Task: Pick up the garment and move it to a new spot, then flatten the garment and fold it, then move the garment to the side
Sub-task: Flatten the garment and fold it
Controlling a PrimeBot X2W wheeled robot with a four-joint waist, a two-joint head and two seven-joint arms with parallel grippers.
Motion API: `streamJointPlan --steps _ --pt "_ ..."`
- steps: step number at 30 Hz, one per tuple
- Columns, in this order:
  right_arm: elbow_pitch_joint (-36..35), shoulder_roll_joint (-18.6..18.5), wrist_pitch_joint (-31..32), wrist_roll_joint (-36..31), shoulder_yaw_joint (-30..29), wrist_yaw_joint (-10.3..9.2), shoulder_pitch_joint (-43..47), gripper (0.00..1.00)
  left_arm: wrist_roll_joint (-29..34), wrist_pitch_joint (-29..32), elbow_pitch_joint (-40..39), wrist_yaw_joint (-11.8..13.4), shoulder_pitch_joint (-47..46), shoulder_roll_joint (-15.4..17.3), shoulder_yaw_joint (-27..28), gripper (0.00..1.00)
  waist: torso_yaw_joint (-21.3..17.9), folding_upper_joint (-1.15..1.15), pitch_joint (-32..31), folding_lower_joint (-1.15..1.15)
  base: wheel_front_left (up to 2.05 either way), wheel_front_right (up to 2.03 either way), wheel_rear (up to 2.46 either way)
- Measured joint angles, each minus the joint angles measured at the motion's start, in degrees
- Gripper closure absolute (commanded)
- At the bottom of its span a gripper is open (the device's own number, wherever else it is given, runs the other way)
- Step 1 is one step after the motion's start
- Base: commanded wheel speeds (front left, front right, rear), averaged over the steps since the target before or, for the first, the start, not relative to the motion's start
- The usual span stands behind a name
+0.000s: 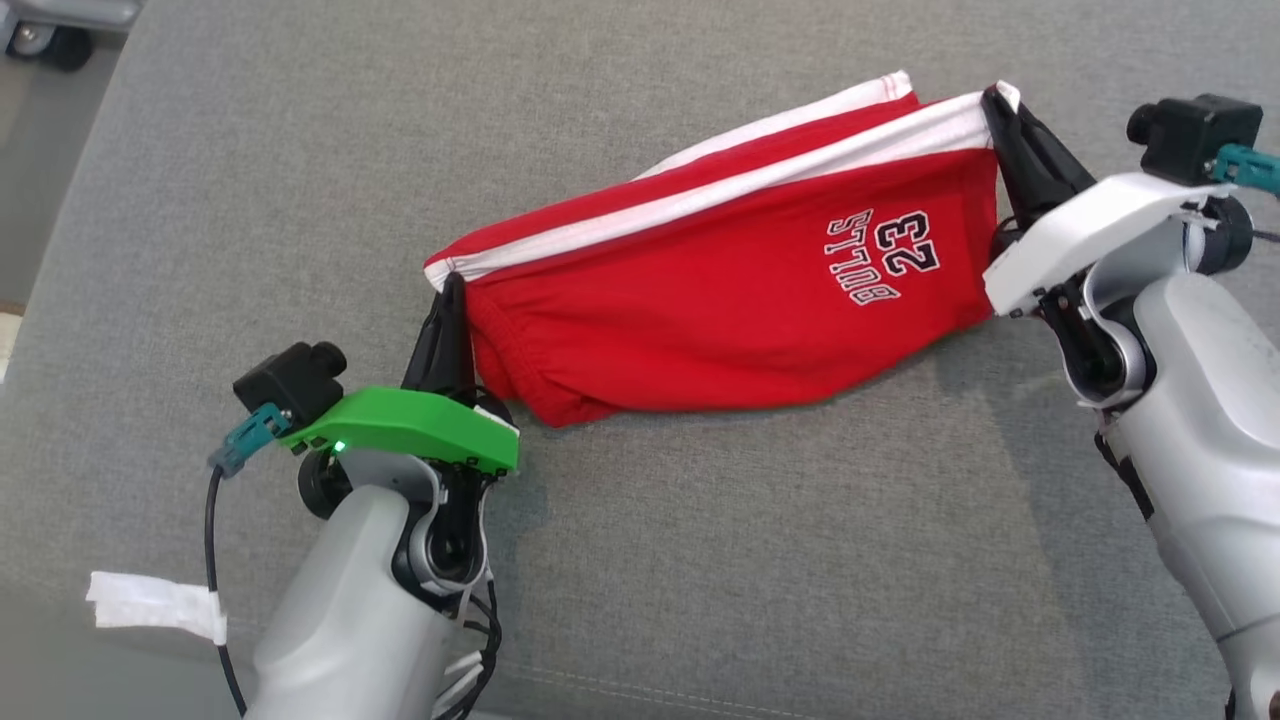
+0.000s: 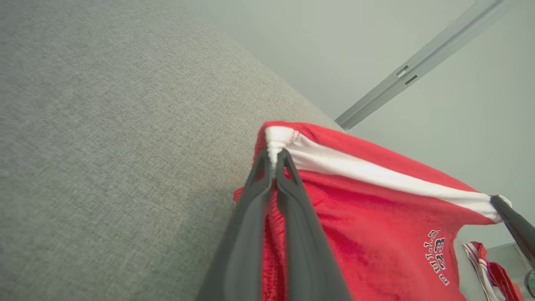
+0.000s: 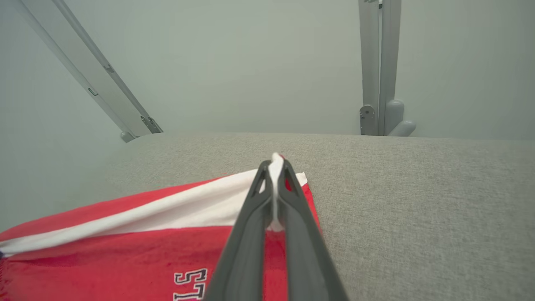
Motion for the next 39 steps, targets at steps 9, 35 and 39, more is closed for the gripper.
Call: streamJointPlan --steps 9,35,39 --pt "12.67 -1.01 1.03 2.6 7.02 0.0 -10.8 1.0 -4.27 0.0 4.71 1.42 -5.77 -0.01 -4.94 1.0 3.13 0.0 4.06 0.01 0.0 0.0 0.0" --pt "30.3 0.24 -4.31 6.65 20.47 -0.01 -22.45 0.0 4.27 0.0 1.63 2.92 -6.59 0.02 -8.22 0.0 5.6 0.0 5.59 0.01 0.0 0.0 0.0" --pt "29.67 -0.59 -4.32 7.73 22.85 -0.01 -22.46 0.0 9.12 0.0 -1.36 2.92 -3.77 0.01 -6.16 0.0 5.16 0.0 4.78 0.01 0.0 0.0 0.0"
